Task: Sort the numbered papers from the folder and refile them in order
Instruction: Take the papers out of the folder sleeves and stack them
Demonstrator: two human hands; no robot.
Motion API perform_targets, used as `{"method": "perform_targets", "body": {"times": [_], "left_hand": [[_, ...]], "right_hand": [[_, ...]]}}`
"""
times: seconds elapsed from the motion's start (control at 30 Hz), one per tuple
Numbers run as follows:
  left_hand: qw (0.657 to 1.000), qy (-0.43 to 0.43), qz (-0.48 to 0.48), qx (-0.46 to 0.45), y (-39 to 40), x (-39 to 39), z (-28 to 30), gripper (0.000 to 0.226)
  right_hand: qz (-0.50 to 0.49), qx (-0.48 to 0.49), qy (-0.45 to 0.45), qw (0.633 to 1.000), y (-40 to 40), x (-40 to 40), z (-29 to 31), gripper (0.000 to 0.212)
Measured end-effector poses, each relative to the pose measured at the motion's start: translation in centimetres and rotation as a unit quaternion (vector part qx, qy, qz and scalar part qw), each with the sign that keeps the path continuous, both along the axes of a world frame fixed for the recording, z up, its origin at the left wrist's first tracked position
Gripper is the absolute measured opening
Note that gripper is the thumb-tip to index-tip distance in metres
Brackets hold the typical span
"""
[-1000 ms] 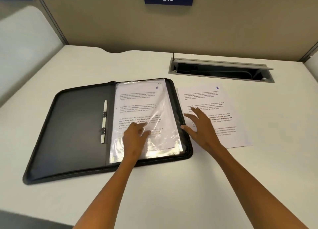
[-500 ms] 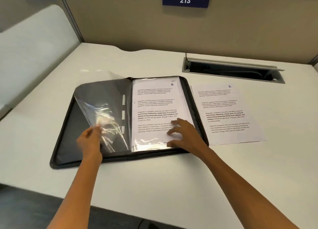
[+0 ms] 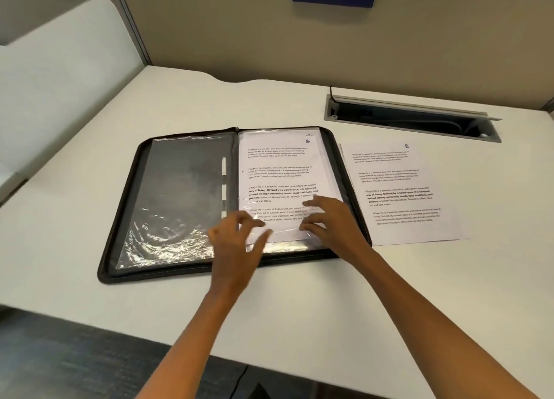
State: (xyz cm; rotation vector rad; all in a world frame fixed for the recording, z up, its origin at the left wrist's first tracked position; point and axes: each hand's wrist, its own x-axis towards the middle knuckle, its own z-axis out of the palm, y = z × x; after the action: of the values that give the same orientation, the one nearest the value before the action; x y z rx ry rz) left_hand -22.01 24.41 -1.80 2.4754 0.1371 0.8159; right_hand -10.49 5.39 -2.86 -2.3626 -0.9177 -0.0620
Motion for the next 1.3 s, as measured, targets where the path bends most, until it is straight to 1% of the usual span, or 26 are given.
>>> {"method": "perform_targets", "body": {"times": [0.07,0.17,0.2,0.27,0.33,0.4,0.47,0.53,0.6,0.67,0.73,0.77,0.87,0.93,1.0,1.07,1.13,1.17,1.23,1.3], "left_hand": [[0.994,0.045,-0.061,0.073,-0.9,0.7,-1.1,0.033],[0.985,0.070,-0.079,0.134,-1.5,1.3,-1.9,0.036],[0.985,0.064,-0.074,0.139,-1.6,1.5,-1.9,0.036],[0.988,0.048,-0.061,0.132,-1.7,1.7,-1.6,0.024],[0.991,0.044,-0.053,0.118,-1.6,1.8,-1.3,0.017],[0.992,0.056,-0.055,0.101,-1.5,1.8,-1.2,0.024],[0.992,0.075,-0.057,0.088,-1.5,1.7,-1.2,0.032],[0.991,0.081,-0.060,0.083,-1.6,1.7,-0.9,0.033],[0.992,0.070,-0.059,0.082,-1.7,1.8,-0.7,0.024],[0.993,0.061,-0.055,0.081,-1.8,1.7,-0.5,0.017],[0.994,0.055,-0.052,0.080,-1.9,1.7,-0.5,0.016],[0.994,0.052,-0.051,0.080,-2.0,1.6,-0.5,0.016],[0.994,0.045,-0.051,0.081,-2.3,1.4,-0.4,0.015],[0.994,0.047,-0.053,0.082,-2.4,1.2,-0.4,0.015],[0.994,0.052,-0.054,0.074,-2.5,1.1,-0.5,0.016],[0.995,0.057,-0.059,0.061,-2.4,1.1,-0.5,0.022],[0.996,0.053,-0.062,0.046,-2.3,1.1,-0.4,0.027],[0.996,0.045,-0.058,0.041,-2.2,1.0,-0.2,0.024],[0.998,0.023,-0.047,0.037,-2.2,1.0,0.1,0.016],[0.998,0.019,-0.045,0.043,-2.3,0.8,0.2,0.017]], "right_hand": [[0.003,-0.013,-0.025,1.000,0.1,0.0,0.3,0.021],[0.011,-0.029,-0.055,0.998,0.3,-0.1,1.0,0.031],[0.015,-0.036,-0.069,0.997,0.3,-0.2,1.3,0.029],[0.018,-0.046,-0.100,0.994,0.5,-0.4,2.0,0.020],[0.006,-0.039,-0.161,0.986,0.8,-1.0,2.7,0.013],[0.007,-0.013,-0.235,0.972,0.9,-2.4,3.2,0.013],[0.049,0.014,-0.279,0.959,0.6,-4.7,3.0,0.018],[0.112,-0.015,-0.281,0.953,0.2,-6.9,2.1,0.027],[0.137,-0.085,-0.274,0.948,-0.5,-7.9,0.5,0.034],[0.112,-0.157,-0.261,0.946,-1.0,-7.7,-0.8,0.048],[0.069,-0.206,-0.241,0.946,-0.9,-7.1,-1.4,0.064],[0.052,-0.218,-0.238,0.945,-0.6,-6.9,-1.3,0.066],[0.005,-0.242,-0.239,0.940,0.4,-6.1,-1.2,0.054],[-0.029,-0.278,-0.229,0.933,1.1,-5.5,-1.3,0.050],[-0.037,-0.319,-0.216,0.922,1.4,-5.0,-1.8,0.054],[-0.035,-0.342,-0.201,0.917,1.6,-4.9,-2.0,0.058],[-0.036,-0.343,-0.206,0.916,1.4,-4.9,-1.6,0.063],[-0.035,-0.338,-0.216,0.916,1.2,-4.9,-1.4,0.063],[-0.025,-0.322,-0.249,0.913,0.7,-4.8,-1.1,0.055],[-0.018,-0.298,-0.274,0.914,0.3,-4.5,-1.0,0.043]]}}
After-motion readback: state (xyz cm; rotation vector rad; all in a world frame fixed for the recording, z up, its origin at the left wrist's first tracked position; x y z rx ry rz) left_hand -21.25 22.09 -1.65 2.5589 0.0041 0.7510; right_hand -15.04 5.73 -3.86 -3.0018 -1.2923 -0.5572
